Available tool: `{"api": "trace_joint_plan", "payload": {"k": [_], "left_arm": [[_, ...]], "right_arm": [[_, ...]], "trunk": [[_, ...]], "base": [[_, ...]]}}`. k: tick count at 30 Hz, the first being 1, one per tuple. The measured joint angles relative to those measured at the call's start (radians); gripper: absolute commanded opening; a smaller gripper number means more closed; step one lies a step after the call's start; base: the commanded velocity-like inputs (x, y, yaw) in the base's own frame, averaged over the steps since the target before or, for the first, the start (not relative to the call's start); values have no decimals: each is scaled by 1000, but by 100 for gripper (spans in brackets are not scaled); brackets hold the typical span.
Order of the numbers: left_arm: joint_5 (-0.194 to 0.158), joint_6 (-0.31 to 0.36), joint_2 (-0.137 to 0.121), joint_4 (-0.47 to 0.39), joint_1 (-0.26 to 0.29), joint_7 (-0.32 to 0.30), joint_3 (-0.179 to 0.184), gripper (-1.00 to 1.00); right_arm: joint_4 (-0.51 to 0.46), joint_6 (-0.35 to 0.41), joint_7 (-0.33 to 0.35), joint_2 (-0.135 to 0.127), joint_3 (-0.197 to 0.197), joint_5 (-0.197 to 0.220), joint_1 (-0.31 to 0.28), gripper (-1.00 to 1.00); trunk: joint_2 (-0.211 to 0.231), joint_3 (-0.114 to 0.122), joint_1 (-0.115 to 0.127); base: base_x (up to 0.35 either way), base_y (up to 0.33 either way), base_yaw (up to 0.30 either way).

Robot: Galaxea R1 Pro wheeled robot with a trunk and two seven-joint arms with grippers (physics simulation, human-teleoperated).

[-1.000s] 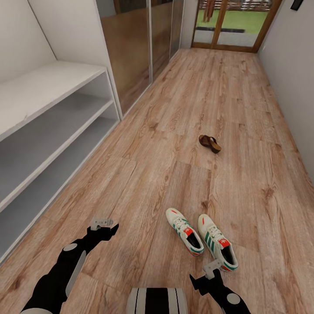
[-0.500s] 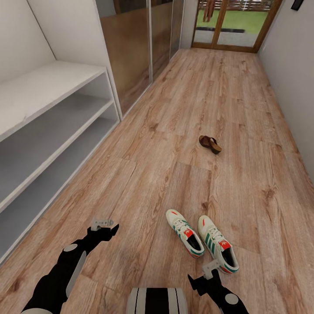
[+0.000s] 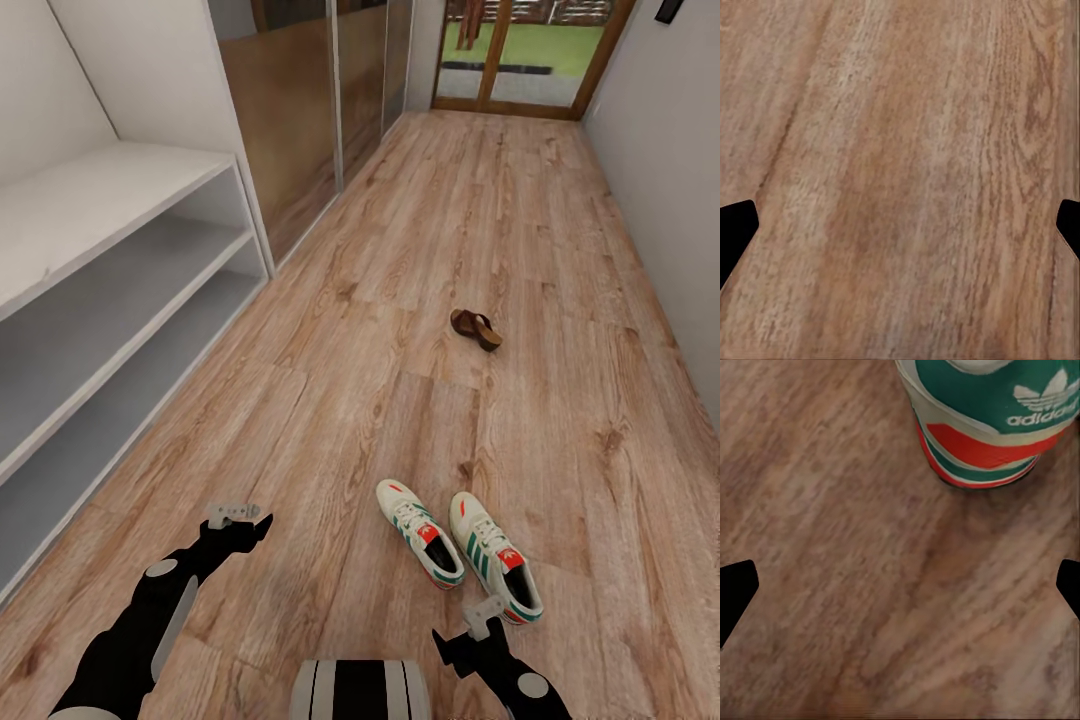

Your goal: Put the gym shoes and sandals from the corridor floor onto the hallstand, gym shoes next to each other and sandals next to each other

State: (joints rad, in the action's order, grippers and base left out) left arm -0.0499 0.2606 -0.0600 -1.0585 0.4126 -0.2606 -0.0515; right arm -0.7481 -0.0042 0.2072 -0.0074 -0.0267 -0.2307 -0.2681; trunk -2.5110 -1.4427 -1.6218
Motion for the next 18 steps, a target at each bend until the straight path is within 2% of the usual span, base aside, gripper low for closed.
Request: {"api": "trace_joint_plan", "payload": {"k": [7,18], "left_arm": [[0,0,0,0,0,0,0,100],[0,0,0,0,0,0,0,100]], "right_arm": [[-1,0,0,0,0,0,0,100],[-1,0,-1,0,0,0,0,100]], "trunk": [[0,0,0],[0,0,0]], "base": [[0,0,-92],[0,0,-16]]}}
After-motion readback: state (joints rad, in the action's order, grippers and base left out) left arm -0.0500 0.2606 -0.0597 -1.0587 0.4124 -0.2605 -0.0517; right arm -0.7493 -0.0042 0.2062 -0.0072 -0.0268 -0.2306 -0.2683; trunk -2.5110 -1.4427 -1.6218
